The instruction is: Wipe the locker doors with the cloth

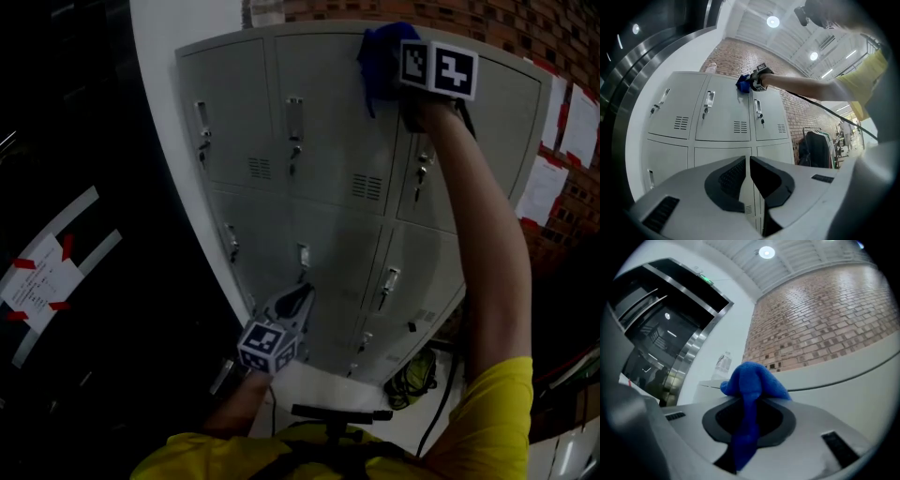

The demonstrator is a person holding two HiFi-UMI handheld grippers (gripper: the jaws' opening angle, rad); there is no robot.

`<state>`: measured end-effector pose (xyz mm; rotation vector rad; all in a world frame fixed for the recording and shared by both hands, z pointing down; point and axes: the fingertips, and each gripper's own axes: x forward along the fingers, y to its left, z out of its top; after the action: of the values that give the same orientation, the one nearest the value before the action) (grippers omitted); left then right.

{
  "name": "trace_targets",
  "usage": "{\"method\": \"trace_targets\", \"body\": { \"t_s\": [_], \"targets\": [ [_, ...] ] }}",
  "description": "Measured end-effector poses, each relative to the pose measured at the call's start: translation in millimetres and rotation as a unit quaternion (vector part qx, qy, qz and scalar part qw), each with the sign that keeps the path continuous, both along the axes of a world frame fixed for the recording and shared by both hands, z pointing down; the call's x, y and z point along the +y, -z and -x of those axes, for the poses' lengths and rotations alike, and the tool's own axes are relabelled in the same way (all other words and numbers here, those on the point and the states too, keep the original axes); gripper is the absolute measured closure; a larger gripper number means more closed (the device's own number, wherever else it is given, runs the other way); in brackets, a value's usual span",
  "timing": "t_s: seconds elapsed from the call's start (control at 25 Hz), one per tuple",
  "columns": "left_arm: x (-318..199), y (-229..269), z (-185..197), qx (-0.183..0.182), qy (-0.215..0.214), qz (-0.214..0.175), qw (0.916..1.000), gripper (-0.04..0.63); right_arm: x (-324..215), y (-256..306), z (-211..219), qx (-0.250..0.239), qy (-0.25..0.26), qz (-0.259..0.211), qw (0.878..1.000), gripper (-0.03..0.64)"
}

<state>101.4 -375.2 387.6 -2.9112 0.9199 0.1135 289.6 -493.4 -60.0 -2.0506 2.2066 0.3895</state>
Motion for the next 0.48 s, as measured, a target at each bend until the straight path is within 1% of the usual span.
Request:
{"method": "trace_targets", "body": {
  "t_s": [0.08,0.12,0.2,0.28,0.36,0.48],
  "targets": [
    [-1,-3,4,-0.003,0.004,0.001,1.0,0.58,-1,-12,1,-0.007,0.003,0.003,1.0,0.549],
    [-2,-3,5,-0.005,0.006,0.001,1.0,0.58,-2,-25,2,-0.008,0.004,0.012,1.0,0.549],
    [-2,-4,5,-0.005,0.006,0.005,1.0,0.58,-5,-73,4,-0.011,-0.002,0.041,0.999,0.549],
    [-3,-7,5,-0.002,0.007,0.011,0.9999,0.58,-10,-148,5,-0.014,-0.023,0.075,0.997,0.549],
    [-3,-12,5,-0.001,0.01,0.017,0.9998,0.58,-16,-238,6,-0.015,-0.04,0.105,0.993,0.549],
    [0,-18,3,-0.002,0.011,0.028,0.9996,0.58,-19,-355,4,-0.008,-0.068,0.118,0.991,0.549]
  ]
}}
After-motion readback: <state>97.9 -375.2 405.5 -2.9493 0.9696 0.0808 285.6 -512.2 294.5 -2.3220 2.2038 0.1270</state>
